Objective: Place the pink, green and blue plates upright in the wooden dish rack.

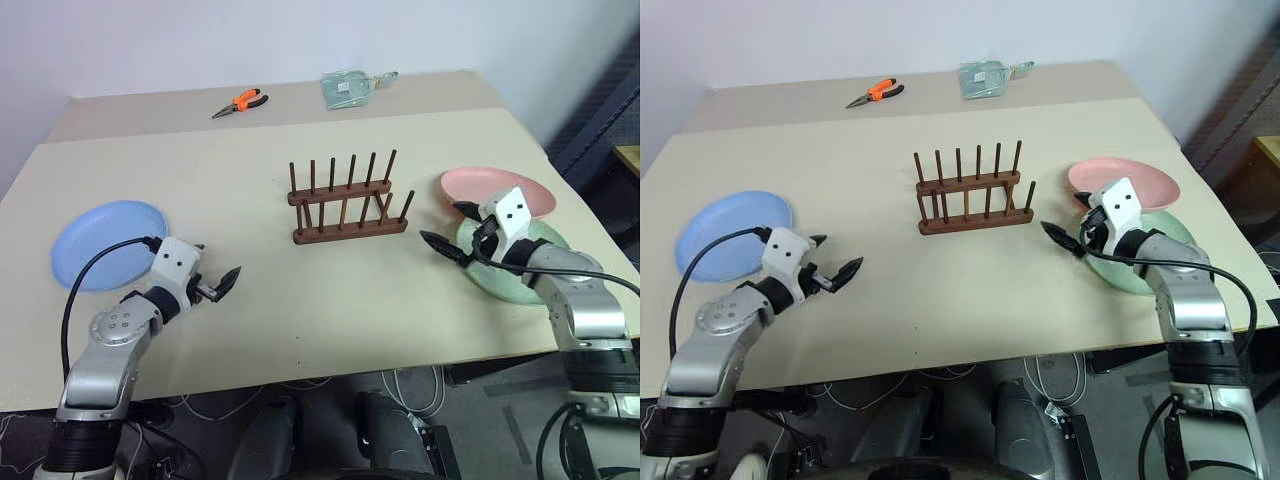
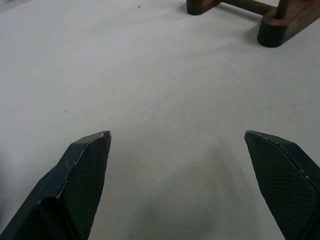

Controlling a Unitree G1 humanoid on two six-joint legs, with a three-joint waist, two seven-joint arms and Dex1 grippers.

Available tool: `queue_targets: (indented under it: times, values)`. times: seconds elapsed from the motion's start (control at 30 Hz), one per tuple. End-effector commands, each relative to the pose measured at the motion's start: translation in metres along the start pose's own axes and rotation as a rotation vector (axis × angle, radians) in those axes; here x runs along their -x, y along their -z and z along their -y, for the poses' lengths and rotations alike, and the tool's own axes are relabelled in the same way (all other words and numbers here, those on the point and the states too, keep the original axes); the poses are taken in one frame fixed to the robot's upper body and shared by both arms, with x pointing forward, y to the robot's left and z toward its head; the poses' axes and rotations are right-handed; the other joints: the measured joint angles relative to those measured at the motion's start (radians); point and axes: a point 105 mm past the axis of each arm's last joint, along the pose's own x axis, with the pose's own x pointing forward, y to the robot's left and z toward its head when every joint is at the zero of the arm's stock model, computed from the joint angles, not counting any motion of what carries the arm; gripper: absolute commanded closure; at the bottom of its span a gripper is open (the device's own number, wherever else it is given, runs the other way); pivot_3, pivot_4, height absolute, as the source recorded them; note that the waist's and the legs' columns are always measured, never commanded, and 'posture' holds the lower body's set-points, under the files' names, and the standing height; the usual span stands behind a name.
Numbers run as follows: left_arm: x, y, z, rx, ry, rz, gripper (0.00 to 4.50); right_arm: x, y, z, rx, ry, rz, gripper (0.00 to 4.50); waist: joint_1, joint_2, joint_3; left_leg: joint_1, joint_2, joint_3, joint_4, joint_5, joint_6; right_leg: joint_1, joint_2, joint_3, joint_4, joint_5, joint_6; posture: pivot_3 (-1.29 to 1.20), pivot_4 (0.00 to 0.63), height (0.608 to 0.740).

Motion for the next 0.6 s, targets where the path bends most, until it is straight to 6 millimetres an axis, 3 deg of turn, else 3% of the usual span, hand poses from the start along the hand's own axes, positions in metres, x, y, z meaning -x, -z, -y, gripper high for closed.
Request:
queue_targets:
  times: [0.03,0.2,0.43,0.53,0.6]
  values:
    - [0.001,-0.01,0.003,-0.016,-0.003,0.04,0.13,-0.004,-0.017,0.004,0.051,0.008,0.045,0.0,0.0,0.0,0.0,0.0,0.0,0.0,0.0,0.0,0.0,0.0,0.0,0.0,0.0,0.0,0.0,0.0,0.15,0.739]
    - [-0.002,-0.015,0.012,0.025,0.032,0.062,0.13,-0.009,-0.022,0.005,0.052,0.001,0.055,0.0,0.0,0.0,0.0,0.0,0.0,0.0,0.0,0.0,0.0,0.0,0.0,0.0,0.0,0.0,0.0,0.0,0.15,0.739]
    - [-0.023,-0.011,0.026,0.009,0.195,0.041,0.13,-0.011,-0.025,-0.011,0.02,-0.052,0.068,0.0,0.0,0.0,0.0,0.0,0.0,0.0,0.0,0.0,0.0,0.0,0.0,0.0,0.0,0.0,0.0,0.0,0.15,0.739]
    - [-0.052,-0.015,0.035,-0.025,0.303,0.04,0.13,-0.008,-0.022,-0.013,0.035,-0.018,0.061,0.0,0.007,0.0,0.0,0.0,0.0,0.0,0.0,0.0,0.0,0.0,0.0,0.0,0.0,0.0,0.0,0.0,0.15,0.739]
    - [-0.084,-0.023,0.045,-0.051,0.392,0.042,0.13,-0.002,-0.022,-0.014,0.044,0.013,0.063,0.0,0.017,0.0,0.0,-0.001,-0.001,-0.001,0.001,0.0,0.0,0.001,0.0,-0.001,0.0,0.0,0.0,0.0,0.15,0.739]
